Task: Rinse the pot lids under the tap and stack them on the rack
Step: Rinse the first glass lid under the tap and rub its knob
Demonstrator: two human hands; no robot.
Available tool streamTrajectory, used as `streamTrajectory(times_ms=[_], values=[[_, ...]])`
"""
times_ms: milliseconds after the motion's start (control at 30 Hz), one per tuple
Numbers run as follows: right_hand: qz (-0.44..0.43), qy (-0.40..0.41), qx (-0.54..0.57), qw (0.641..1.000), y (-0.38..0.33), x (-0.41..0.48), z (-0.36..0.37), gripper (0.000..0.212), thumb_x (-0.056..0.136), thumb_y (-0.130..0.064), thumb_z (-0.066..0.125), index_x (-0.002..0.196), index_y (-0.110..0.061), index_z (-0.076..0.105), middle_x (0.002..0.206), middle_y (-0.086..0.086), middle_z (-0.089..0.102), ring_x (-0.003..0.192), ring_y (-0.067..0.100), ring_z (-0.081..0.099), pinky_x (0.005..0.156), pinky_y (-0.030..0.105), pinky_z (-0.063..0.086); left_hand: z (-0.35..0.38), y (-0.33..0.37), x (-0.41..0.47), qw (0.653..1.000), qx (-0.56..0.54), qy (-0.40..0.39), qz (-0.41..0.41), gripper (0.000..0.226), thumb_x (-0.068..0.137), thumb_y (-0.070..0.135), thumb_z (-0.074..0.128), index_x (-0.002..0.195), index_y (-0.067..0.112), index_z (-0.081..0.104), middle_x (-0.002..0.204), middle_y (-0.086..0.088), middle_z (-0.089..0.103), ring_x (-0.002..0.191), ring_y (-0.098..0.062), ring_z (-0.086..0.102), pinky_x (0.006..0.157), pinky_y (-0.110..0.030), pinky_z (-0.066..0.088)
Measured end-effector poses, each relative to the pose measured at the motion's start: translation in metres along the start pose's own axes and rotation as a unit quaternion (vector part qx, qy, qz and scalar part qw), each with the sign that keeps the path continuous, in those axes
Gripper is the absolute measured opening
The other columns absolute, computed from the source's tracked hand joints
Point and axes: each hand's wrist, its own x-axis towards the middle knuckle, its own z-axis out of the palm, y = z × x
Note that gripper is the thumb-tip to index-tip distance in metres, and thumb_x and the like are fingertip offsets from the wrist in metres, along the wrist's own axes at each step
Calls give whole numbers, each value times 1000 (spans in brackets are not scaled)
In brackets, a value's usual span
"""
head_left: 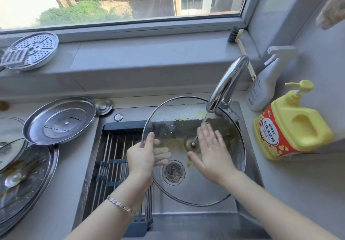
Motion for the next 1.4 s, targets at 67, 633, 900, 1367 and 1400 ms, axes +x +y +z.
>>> streamTrajectory(times_ms=[67, 633, 900, 1367, 1400], values=[[-66, -64, -27, 995, -12, -15, 12, 82, 88, -66, 2, 148, -9, 6, 156, 10, 4, 145, 20, -1, 113, 33, 2, -3, -1, 0, 1000, -16, 13, 5, 31, 93, 29, 53, 82, 1, 59, 61, -17, 68, 48, -24, 68, 40, -25, 52], [-89, -98, -11, 991, -33, -33, 3, 77, 91, -59, -1, 146, -6, 1, 153, 12, -3, 144, 24, 6, 113, 34, 0, -9, -2, -4, 989, -87, 102, 59, 30, 94, 32, 53, 78, 6, 57, 62, -15, 68, 45, -20, 67, 41, -25, 51], [-82, -48, -21, 995, -13, -31, -6, 82, 83, -67, -8, 143, -11, -9, 153, 7, -13, 144, 23, -9, 111, 28, -15, -11, 2, -8, 986, -102, 118, 66, 31, 94, 33, 53, 79, 6, 57, 57, -11, 68, 44, -18, 66, 41, -24, 52], [-5, -68, -28, 997, 16, -17, 1, 94, 67, -75, -16, 139, -16, -26, 146, 3, -34, 138, 15, -28, 110, 26, -21, -17, -8, -19, 998, -19, 55, -2, 32, 95, 29, 51, 81, 0, 55, 69, -23, 65, 42, -20, 65, 36, -23, 51], [44, -46, -32, 997, 26, -12, -1, 96, 70, -76, -15, 142, -13, -22, 148, 6, -32, 138, 16, -27, 110, 28, -19, -18, -9, -20, 999, -9, 48, -8, 33, 95, 29, 51, 83, -1, 56, 68, -23, 66, 42, -20, 65, 36, -23, 51]])
